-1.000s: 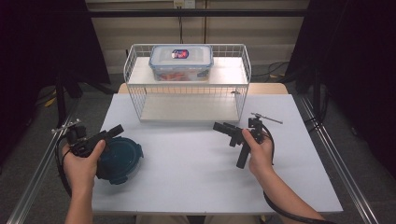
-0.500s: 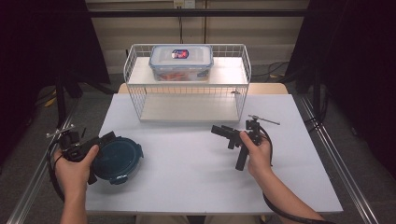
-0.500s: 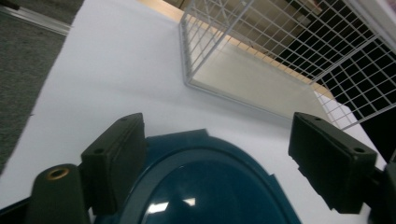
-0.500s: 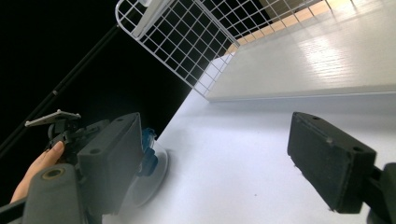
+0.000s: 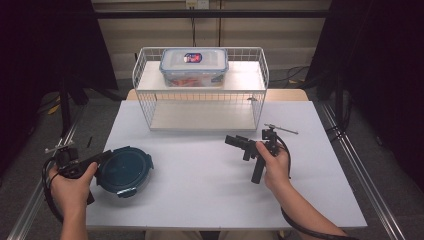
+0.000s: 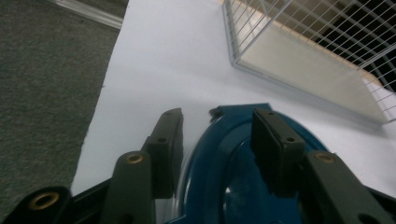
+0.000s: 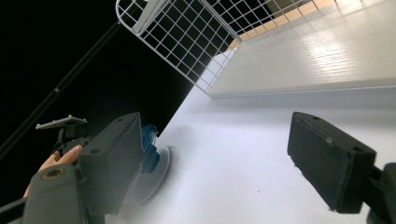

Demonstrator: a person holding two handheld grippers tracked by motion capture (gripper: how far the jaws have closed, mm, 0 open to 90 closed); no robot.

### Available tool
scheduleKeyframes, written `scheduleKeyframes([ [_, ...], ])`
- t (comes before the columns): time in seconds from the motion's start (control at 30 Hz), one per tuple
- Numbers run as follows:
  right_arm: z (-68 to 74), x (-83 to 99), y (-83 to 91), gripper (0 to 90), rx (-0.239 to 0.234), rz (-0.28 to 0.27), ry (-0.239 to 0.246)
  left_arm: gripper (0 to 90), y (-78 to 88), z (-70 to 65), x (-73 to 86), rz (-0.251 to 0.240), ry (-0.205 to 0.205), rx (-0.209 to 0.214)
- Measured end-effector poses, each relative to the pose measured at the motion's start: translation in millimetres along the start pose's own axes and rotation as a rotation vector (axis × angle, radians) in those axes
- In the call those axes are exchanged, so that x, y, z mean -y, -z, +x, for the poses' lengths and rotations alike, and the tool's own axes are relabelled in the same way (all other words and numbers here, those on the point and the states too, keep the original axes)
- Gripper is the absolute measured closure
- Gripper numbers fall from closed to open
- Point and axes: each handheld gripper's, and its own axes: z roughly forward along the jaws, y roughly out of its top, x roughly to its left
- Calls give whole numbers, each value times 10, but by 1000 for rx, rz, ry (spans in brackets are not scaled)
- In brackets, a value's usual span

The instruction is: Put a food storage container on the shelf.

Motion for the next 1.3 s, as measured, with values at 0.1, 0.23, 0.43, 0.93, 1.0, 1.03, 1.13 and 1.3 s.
scheduleKeyframes([
  [0.1,1,-13,16,181,-3,-6,3,606,-10,13,12,12,9,10],
  [0.23,-7,-11,19,181,-2,-5,-1,657,12,20,11,11,16,3],
  [0.43,-9,6,-1,182,-3,3,-6,712,19,47,38,5,45,-3],
  [0.93,12,26,-59,182,-9,15,2,736,-76,-133,102,-13,56,10],
  [1.0,18,30,-65,182,-7,18,-4,736,-112,-177,115,-16,51,17],
  [1.03,19,33,-67,182,-10,20,-4,736,-126,-202,124,-15,55,24],
  [1.13,20,40,-77,182,-11,24,-1,735,-174,-275,144,-17,43,35],
  [1.3,21,46,-83,181,-9,26,-2,734,-242,-399,176,-2,45,56],
])
